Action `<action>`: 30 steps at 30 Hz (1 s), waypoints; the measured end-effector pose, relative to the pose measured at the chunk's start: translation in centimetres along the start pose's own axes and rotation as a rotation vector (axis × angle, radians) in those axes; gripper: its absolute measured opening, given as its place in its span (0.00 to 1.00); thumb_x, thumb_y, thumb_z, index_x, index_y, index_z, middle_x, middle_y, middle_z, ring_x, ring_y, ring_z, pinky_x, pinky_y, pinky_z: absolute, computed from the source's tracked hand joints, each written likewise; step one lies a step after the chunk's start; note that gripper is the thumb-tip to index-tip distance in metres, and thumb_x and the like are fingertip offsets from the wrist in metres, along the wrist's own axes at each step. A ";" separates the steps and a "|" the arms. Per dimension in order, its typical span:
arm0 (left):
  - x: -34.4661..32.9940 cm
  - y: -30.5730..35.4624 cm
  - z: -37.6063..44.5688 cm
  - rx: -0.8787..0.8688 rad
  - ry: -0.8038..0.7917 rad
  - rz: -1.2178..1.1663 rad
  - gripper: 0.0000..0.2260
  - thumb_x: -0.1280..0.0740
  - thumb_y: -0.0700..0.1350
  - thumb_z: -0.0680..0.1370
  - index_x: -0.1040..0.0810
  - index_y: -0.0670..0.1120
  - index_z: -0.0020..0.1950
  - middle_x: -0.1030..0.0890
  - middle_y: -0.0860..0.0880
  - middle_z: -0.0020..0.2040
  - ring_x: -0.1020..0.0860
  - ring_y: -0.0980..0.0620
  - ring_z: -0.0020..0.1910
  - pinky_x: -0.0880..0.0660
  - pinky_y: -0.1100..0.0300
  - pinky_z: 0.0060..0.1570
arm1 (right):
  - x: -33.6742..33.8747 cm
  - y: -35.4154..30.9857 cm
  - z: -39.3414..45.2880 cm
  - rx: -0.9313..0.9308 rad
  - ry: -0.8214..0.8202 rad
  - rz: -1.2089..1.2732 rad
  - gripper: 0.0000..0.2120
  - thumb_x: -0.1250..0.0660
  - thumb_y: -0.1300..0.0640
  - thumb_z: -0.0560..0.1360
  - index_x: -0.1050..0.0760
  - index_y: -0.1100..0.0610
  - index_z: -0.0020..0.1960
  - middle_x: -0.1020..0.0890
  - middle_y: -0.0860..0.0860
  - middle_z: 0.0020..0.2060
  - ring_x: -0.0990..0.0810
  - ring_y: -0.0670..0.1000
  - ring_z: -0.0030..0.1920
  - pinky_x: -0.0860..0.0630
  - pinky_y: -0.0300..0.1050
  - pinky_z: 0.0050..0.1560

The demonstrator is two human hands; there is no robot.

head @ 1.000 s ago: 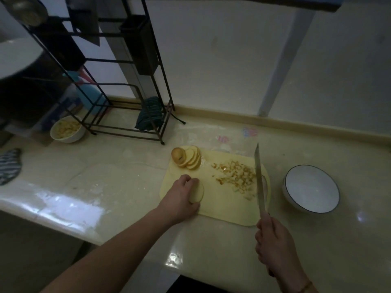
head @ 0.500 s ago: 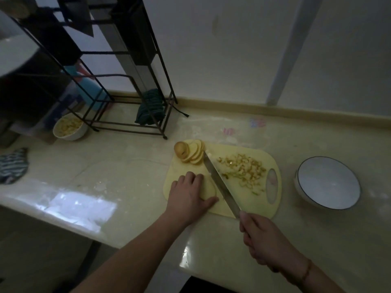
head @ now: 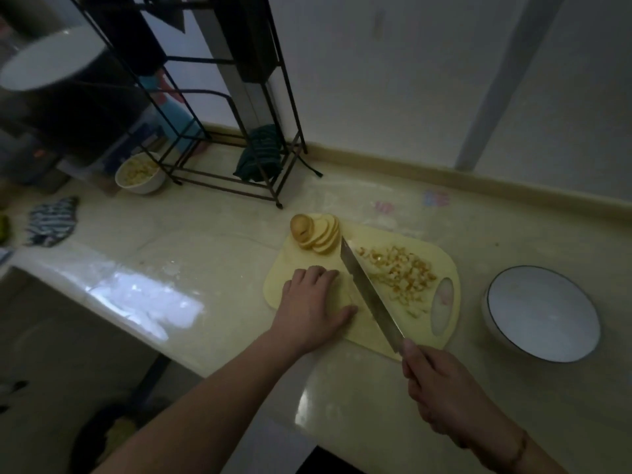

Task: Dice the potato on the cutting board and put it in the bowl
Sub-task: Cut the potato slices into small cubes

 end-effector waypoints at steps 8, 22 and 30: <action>0.0 4.1 4.8 -0.026 0.302 -0.255 0.09 0.30 0.50 0.77 0.17 0.46 0.52 0.18 0.51 0.45 0.23 0.51 0.46 0.27 0.55 0.48 | 2.9 -0.5 -0.3 0.232 0.130 -0.153 0.31 0.48 0.29 0.69 0.34 0.58 0.36 0.33 0.46 0.24 0.36 0.44 0.25 0.38 0.43 0.32; -1.2 7.1 5.6 -0.336 0.317 -0.208 0.12 0.32 0.54 0.76 0.17 0.46 0.44 0.19 0.50 0.42 0.22 0.47 0.43 0.28 0.51 0.44 | 5.1 -1.1 0.2 0.232 0.111 0.020 0.27 0.46 0.34 0.75 0.33 0.58 0.36 0.35 0.49 0.25 0.39 0.46 0.25 0.40 0.43 0.28; -2.2 8.7 4.7 -0.384 0.369 -0.155 0.08 0.31 0.52 0.75 0.19 0.47 0.42 0.21 0.52 0.40 0.25 0.49 0.42 0.35 0.55 0.44 | 5.0 -1.2 0.0 0.154 0.054 0.212 0.23 0.45 0.40 0.78 0.32 0.61 0.41 0.37 0.55 0.29 0.40 0.48 0.24 0.43 0.39 0.24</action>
Point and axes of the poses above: each hand's wrist, its own z-axis towards the middle knuckle, its own x-axis out of the back of the hand, y = z × x, the point moved 3 cm from there along z, towards the middle knuckle
